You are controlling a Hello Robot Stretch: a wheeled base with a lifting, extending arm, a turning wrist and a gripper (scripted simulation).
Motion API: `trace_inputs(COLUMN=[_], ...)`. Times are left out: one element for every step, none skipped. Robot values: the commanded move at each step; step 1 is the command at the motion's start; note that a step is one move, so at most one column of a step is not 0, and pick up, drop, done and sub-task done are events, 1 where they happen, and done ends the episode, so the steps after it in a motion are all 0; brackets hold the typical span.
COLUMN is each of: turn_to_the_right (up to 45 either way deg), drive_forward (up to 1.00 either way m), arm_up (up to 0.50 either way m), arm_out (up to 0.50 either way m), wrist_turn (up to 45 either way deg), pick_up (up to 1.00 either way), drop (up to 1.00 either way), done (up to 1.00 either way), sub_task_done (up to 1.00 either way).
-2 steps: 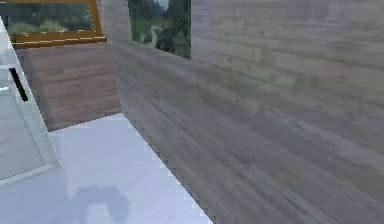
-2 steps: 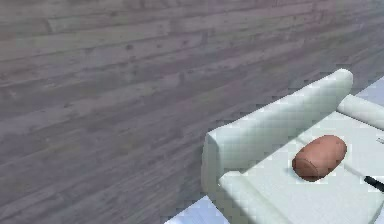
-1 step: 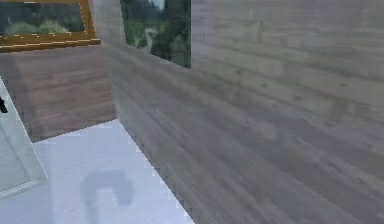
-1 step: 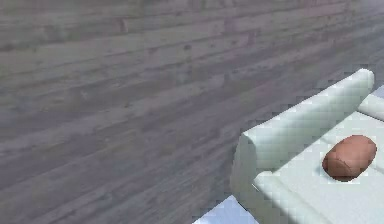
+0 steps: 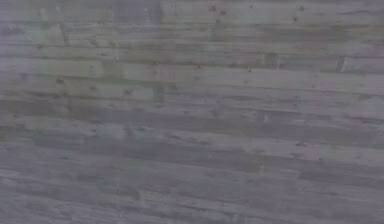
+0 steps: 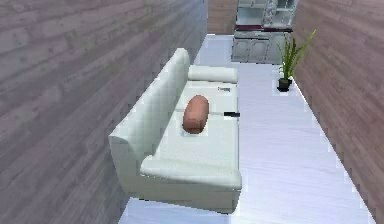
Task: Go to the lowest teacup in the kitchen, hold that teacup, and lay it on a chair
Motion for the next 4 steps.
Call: trace_inputs(turn_to_the_right=[9.0,0.0,-45.0,0.0], drive_forward=[0.00,0.05,0.00,0.35], arm_up=[0.00,0.00,0.00,0.00], arm_out=[0.00,0.00,0.00,0.00], wrist_turn=[0.0,0.0,0.0,0.0], pick_up=[0.00,0.00,0.00,0.00], drop=[0.00,0.00,0.00,0.00], done=[0.00,0.00,0.00,0.00], sub_task_done=[0.00,0.00,0.00,0.00])
